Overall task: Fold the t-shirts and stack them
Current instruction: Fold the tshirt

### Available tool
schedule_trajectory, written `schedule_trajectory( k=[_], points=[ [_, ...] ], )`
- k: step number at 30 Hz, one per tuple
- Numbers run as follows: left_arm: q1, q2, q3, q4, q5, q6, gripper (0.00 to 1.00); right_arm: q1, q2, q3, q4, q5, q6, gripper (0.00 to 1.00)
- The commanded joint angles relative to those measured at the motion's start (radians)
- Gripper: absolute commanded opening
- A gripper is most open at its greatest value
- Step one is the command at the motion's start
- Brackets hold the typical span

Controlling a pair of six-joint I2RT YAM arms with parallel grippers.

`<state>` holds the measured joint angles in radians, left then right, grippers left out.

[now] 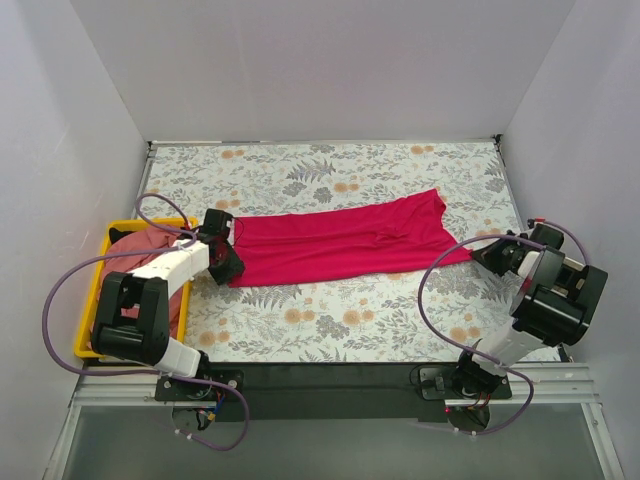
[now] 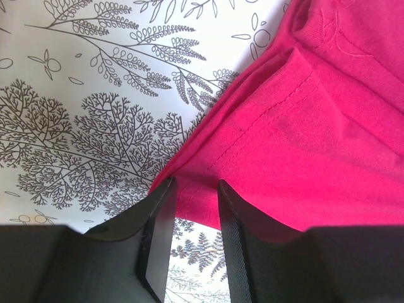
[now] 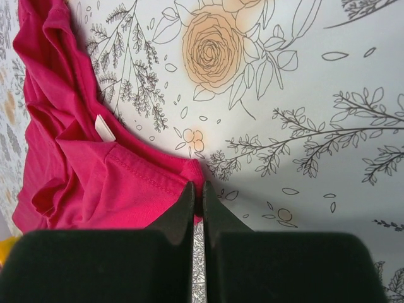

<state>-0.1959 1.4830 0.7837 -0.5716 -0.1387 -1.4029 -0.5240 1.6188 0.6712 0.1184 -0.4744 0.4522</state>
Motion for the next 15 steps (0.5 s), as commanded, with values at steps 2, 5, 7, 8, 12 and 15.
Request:
schedule_trajectory(
  k=[2,5,7,8,12,15],
  points=[
    [0.006,0.036,-0.07,-0.106,0.062,-0.004,0.33,-0.019,-0.028,-0.012,-0.016,0.065,-0.011,0.01],
    [0.006,0.026,-0.081,-0.108,0.077,-0.013,0.36,-0.021,-0.063,-0.03,-0.068,0.121,0.014,0.02],
    [0.006,0.01,-0.084,-0.106,0.085,-0.022,0.41,-0.021,-0.094,-0.03,-0.101,0.149,0.023,0.09],
    [0.006,0.002,-0.081,-0.108,0.088,-0.027,0.44,-0.021,-0.106,-0.025,-0.111,0.173,0.025,0.13],
    [0.006,-0.053,-0.043,-0.132,0.07,-0.041,0.54,-0.018,-0.155,0.024,-0.183,0.215,0.019,0.23],
    [0.006,-0.099,-0.002,-0.142,0.048,-0.028,0.67,0.001,-0.169,0.074,-0.227,0.233,-0.004,0.34]
  ],
)
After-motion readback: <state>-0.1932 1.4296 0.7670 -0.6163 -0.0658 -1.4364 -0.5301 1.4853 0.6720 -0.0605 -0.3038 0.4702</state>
